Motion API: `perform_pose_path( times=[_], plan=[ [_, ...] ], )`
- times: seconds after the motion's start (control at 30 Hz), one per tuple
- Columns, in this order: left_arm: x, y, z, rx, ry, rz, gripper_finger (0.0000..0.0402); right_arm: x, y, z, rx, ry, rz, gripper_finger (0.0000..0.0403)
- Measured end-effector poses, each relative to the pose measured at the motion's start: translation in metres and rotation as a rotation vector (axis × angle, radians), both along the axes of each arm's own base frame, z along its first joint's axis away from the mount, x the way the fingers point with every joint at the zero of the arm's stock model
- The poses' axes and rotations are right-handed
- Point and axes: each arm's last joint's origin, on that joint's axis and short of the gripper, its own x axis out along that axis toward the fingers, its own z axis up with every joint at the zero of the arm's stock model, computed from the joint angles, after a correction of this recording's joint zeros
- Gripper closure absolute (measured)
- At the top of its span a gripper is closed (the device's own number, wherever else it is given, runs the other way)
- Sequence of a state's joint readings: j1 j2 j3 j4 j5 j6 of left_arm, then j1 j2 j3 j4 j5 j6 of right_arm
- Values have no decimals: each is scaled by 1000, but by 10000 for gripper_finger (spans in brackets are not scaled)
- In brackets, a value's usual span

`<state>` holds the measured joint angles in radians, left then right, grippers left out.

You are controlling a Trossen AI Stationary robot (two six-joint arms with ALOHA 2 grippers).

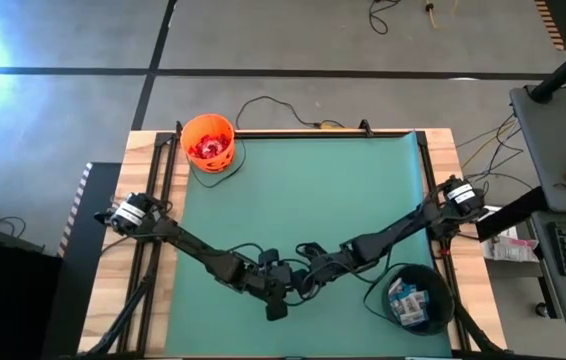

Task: Sort candy by brand, put in halloween buckets
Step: Put the white chocolate into the black bucket

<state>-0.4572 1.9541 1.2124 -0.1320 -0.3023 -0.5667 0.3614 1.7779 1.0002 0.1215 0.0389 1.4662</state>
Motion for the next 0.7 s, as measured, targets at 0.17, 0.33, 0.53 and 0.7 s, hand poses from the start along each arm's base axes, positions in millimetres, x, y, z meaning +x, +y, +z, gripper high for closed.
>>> perform_pose_path(
  times=[0.17, 0.33, 0.53, 0.7],
  plan=[
    [0, 0, 1, 1, -11, 5, 337, 3, -1, -1, 0, -4, -6, 313],
    [1, 0, 3, 8, -30, 17, 336, 3, -1, 0, 3, -12, -10, 369],
    [1, 0, 9, 39, -30, -15, 335, 4, -1, 0, -38, -31, 30, 383],
    [-4, 4, 20, 51, -20, -8, 313, 4, -2, 6, -48, -56, 40, 383]
  ],
)
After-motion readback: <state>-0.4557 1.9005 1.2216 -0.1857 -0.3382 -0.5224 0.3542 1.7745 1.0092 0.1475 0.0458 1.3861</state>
